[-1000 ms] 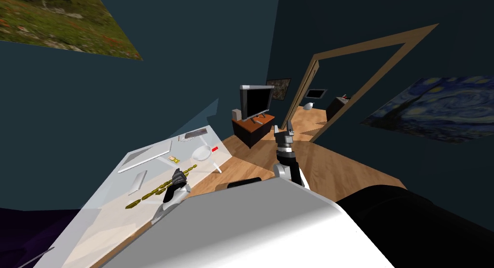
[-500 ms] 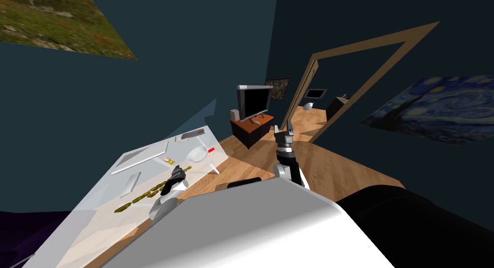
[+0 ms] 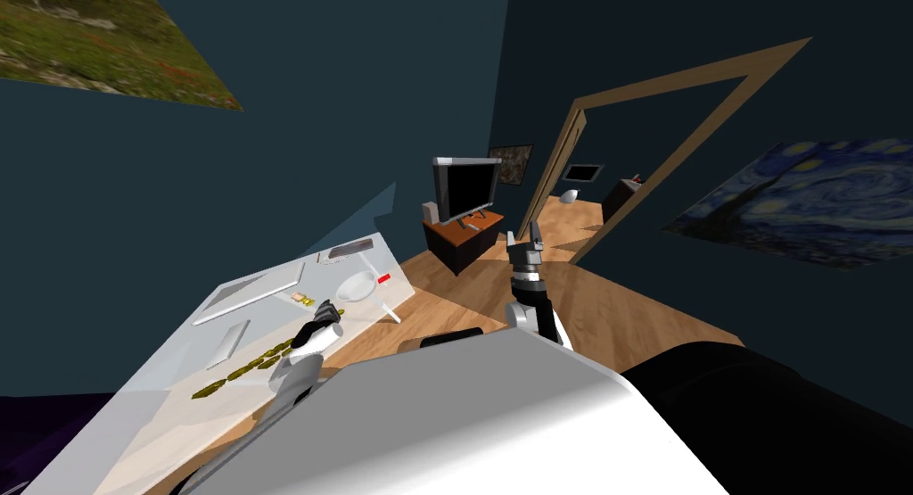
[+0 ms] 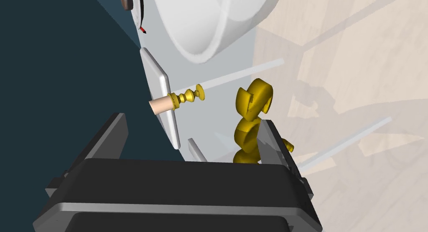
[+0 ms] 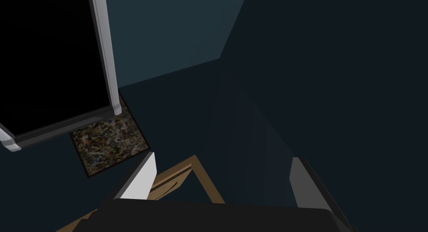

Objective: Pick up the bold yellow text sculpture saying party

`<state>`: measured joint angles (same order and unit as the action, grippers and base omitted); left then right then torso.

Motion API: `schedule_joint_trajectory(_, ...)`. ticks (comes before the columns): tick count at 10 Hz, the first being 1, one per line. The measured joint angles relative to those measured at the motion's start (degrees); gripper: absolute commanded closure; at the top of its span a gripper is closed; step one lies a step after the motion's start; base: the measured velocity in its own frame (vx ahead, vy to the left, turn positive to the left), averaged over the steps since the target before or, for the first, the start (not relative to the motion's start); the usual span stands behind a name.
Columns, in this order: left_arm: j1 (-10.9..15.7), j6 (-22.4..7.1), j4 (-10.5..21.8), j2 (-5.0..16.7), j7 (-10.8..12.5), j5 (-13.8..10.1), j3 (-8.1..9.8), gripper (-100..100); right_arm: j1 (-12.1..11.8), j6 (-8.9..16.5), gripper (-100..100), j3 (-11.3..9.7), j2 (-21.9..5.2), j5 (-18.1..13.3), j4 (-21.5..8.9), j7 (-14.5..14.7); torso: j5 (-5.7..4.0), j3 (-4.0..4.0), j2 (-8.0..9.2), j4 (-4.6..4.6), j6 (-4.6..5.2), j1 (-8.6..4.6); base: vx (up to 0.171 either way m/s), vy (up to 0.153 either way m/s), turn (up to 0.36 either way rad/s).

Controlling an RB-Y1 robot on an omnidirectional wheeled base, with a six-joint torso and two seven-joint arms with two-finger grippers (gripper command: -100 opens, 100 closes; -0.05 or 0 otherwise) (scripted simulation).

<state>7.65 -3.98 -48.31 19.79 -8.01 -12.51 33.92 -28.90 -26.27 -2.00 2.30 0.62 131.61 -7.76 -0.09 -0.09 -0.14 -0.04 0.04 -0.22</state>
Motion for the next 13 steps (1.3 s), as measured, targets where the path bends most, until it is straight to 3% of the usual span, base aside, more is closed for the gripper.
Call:
schedule_joint_trajectory(2, 1.5, -2.5, 1.3, 1.7, 0.3, -0.3, -0.4, -100, 0.0, 0.0, 0, 0.0, 0.0, 0.0, 0.0, 0.0, 0.02, 0.0, 0.0, 0.0, 0.0, 0.08, 0.016, -0.072, -0.001)
schedule_joint_trajectory(7, 3.8, -10.1, 0.9, 4.3, 0.7, -0.5, -0.33, -100, 0.0, 0.0, 0, 0.0, 0.0, 0.0, 0.0, 0.0, 0.04, 0.02, 0.05, 0.0, -0.02, 0.2, 0.011, -0.059, -0.004)
schedule_joint_trajectory(13, 6.4, -19.4, 1.1, 7.2, 1.3, -0.9, -0.39, -100, 0.0, 0.0, 0, 0.0, 0.0, 0.0, 0.0, 0.0, 0.09, 0.01, 0.04, -0.01, -0.03, 0.38, 0.011, -0.015, -0.008)
